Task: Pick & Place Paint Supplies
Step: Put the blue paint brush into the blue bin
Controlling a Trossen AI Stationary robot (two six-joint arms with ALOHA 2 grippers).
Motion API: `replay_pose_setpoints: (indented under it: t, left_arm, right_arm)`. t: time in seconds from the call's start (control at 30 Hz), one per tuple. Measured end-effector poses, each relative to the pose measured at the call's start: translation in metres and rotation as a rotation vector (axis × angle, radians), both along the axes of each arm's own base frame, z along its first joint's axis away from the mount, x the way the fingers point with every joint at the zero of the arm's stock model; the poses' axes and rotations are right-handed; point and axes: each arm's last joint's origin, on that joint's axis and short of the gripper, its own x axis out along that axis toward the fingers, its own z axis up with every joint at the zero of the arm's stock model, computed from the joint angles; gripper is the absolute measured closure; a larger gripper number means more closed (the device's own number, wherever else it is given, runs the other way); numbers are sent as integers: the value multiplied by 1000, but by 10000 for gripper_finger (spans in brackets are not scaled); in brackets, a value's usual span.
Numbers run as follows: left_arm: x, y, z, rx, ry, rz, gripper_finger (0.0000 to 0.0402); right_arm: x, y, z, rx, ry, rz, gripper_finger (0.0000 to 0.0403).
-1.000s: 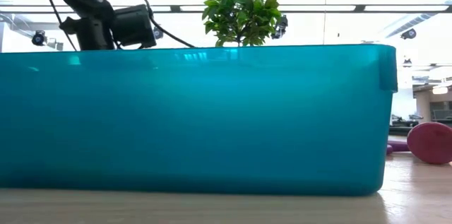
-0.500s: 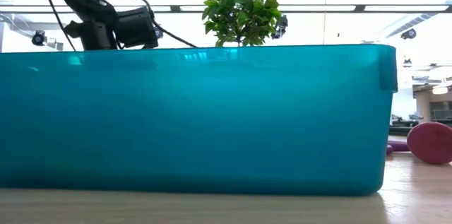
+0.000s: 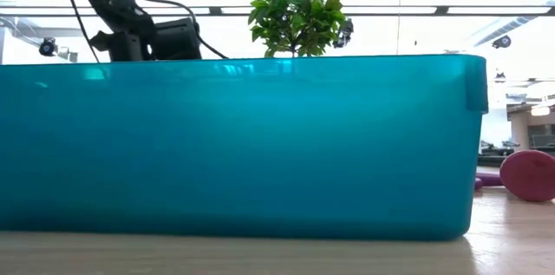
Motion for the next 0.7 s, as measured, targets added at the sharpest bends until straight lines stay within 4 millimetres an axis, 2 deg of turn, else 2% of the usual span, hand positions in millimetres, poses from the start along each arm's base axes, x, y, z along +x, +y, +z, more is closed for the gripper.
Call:
replay_pose_setpoints:
  t: [0.17,0.37,0.7]
  left_arm:
    - [0,1,-1,-26,-4,13,390]
    - [-1,7,0,-63,-14,88,395]
    - [-3,13,16,-67,-82,113,401]
  right_arm:
    - [0,0,0,-3,0,-1,274]
    - [0,0,0,-2,1,-1,274]
    - [0,0,0,-1,1,1,274]
